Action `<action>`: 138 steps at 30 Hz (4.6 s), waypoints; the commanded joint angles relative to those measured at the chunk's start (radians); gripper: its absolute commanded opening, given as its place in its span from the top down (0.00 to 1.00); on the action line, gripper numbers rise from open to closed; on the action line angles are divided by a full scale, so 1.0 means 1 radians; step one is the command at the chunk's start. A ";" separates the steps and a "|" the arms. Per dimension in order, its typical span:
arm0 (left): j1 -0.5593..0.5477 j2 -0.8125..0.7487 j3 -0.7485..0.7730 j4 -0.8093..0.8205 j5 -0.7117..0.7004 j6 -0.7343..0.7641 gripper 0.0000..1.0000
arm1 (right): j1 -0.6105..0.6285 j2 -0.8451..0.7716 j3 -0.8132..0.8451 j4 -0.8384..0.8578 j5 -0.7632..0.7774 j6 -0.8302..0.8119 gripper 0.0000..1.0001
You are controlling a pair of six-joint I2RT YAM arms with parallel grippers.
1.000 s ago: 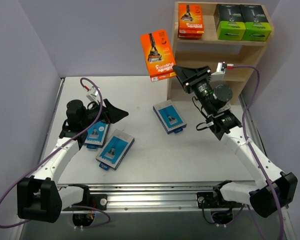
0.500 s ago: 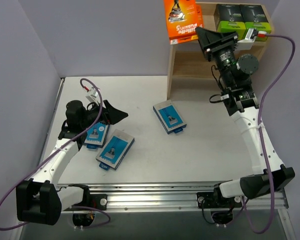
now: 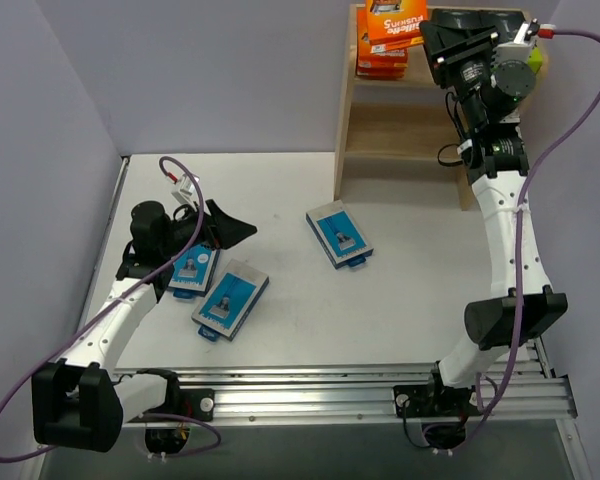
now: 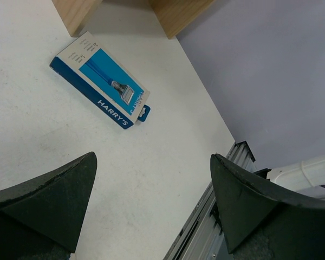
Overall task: Place and organize the shaving razors onto the shelf
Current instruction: Place the shaving razor onto shelf
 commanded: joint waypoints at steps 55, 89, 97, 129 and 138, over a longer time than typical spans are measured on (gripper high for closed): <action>0.005 0.020 -0.022 0.148 0.072 -0.083 0.06 | -0.025 0.236 0.208 -0.030 0.025 0.026 1.00; 0.003 0.035 -0.025 0.150 0.074 -0.085 0.06 | -0.017 0.252 0.178 0.011 0.033 0.069 0.55; 0.005 0.035 -0.025 0.152 0.075 -0.086 0.06 | -0.017 0.244 0.179 0.010 0.027 0.058 0.52; 0.003 0.051 -0.034 0.188 0.089 -0.114 0.06 | -0.019 0.178 0.127 -0.032 0.013 -0.023 0.44; 0.003 0.051 -0.034 0.190 0.092 -0.115 0.06 | -0.019 0.149 0.104 -0.036 0.016 -0.050 0.44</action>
